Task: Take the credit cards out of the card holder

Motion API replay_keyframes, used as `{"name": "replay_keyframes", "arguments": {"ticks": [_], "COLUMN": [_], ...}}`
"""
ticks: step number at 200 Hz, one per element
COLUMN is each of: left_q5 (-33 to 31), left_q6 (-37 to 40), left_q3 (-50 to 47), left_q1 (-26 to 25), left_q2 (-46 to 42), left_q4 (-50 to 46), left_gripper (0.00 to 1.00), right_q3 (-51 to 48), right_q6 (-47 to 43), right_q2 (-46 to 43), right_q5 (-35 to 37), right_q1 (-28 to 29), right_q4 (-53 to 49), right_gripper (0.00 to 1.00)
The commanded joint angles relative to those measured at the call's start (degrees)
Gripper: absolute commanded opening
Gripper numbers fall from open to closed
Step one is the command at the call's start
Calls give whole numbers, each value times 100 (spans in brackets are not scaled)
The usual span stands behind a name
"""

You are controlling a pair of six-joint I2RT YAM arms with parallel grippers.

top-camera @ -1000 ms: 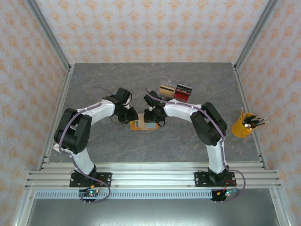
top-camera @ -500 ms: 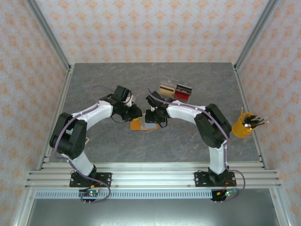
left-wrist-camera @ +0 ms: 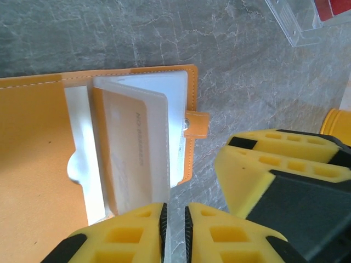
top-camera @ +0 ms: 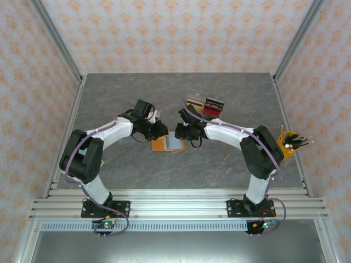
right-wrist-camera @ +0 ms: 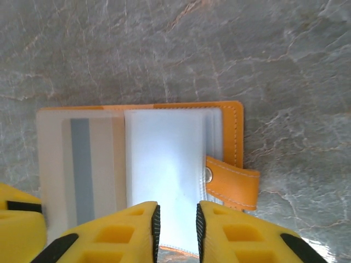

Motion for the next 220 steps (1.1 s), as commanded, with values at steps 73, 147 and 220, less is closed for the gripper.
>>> {"name": "replay_keyframes", "arguments": {"ticks": [73, 147, 220], "left_q5": [-551, -698, -252], "left_q6": [-274, -510, -502], "left_q3": [92, -345, -113], "left_q1": [-231, 126, 126], "left_q2": [-97, 46, 618], "left_q4": [-55, 171, 435], "left_gripper": [36, 27, 28], "right_q3": [-332, 474, 817], "right_q6": [164, -249, -236], "right_q2": [-393, 454, 1003], "right_q5": [228, -231, 26], "right_q1": [-176, 105, 132], "right_q4": [225, -380, -758], "right_gripper": [27, 19, 18]}}
